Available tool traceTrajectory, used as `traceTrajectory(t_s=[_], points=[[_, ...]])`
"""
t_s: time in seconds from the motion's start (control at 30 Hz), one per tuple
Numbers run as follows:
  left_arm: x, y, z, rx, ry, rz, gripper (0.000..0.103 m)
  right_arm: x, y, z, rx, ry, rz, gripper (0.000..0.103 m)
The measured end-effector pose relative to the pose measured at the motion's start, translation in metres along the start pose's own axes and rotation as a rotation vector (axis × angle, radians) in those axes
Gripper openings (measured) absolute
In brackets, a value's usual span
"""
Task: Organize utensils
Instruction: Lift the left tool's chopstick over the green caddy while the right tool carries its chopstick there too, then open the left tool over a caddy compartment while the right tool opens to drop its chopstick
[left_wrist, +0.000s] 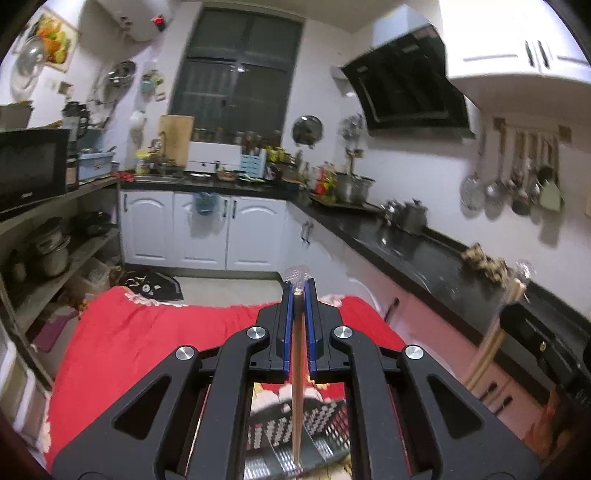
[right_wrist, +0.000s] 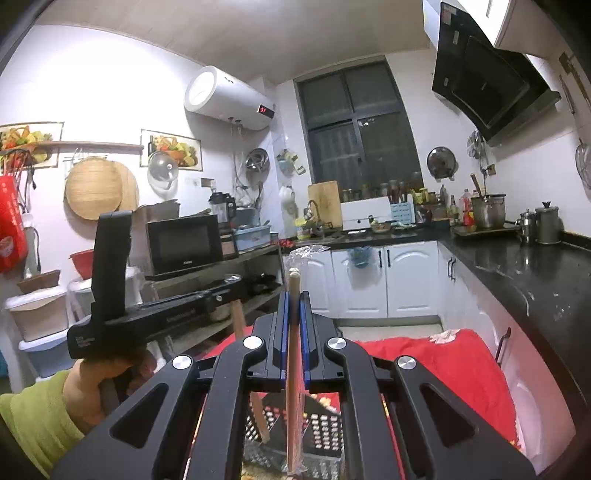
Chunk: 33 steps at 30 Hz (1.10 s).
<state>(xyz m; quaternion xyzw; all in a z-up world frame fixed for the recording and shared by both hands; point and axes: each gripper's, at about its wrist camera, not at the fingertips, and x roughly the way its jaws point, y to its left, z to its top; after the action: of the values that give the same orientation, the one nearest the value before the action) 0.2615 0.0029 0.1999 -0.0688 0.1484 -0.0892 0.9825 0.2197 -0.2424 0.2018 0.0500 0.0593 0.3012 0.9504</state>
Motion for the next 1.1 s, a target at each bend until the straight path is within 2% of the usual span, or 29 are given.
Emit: traceTrajectory(t_s=[0.13,0.3,0.63,1.1], points=[[0.005,0.008,0.005,-0.011,-0.057,0.052,0.003,0.017,-0.008,-0.003,0.011,-0.012,-0.022,0.006],[0.008,0.015,-0.003,-0.006,-0.071,0.089,0.003,0.035,-0.01,-0.014,-0.001,-0.028,-0.054,0.006],[0.016,0.021,-0.031,0.029,-0.043,0.111,0.003,0.056,-0.016,-0.056,-0.012,0.001,-0.152,0.006],[0.028,0.023,-0.069,0.025,0.03,0.094,0.004,0.059,-0.019,-0.086,0.061,0.068,-0.176,0.006]])
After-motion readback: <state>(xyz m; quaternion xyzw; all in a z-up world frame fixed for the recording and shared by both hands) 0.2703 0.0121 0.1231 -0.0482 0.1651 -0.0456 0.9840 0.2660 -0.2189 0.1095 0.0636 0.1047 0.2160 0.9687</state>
